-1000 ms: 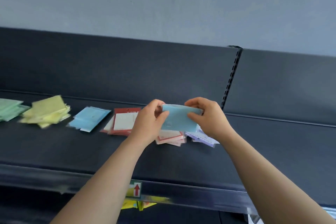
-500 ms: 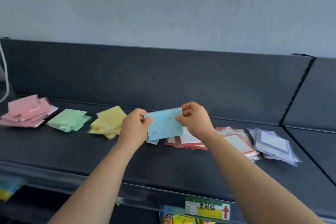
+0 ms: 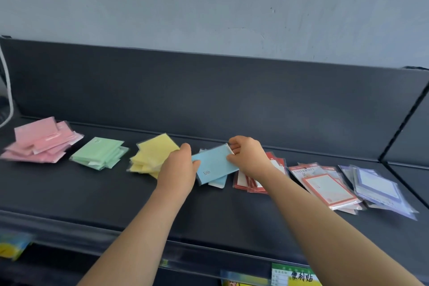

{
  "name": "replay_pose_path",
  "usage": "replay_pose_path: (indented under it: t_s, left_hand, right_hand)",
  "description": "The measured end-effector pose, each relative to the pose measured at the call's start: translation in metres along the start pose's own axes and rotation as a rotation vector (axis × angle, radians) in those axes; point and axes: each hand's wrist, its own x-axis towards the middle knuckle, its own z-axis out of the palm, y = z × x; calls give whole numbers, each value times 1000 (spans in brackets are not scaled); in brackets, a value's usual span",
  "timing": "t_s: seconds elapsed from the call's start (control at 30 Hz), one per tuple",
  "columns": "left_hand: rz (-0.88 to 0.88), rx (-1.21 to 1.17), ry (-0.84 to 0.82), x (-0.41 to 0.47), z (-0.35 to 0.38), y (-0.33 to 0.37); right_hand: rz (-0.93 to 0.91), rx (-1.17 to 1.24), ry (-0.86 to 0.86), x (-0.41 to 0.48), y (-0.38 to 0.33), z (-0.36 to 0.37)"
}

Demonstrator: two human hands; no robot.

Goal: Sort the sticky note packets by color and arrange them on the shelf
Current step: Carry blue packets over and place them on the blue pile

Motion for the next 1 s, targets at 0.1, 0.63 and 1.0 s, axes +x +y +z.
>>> replay_pose_path:
  t_s: [0.1,0.63,1.0]
  left_hand:
    - [59,138,42,0,-3,1]
    - [526,76,124,-52,43,138]
    - [685,0,6,-132,123,308]
  right_hand:
    - [-52,-101,31,-3,4,0]
    - [31,-411,293,-109,88,-111]
    - [242,-486,349,-219,223,-242]
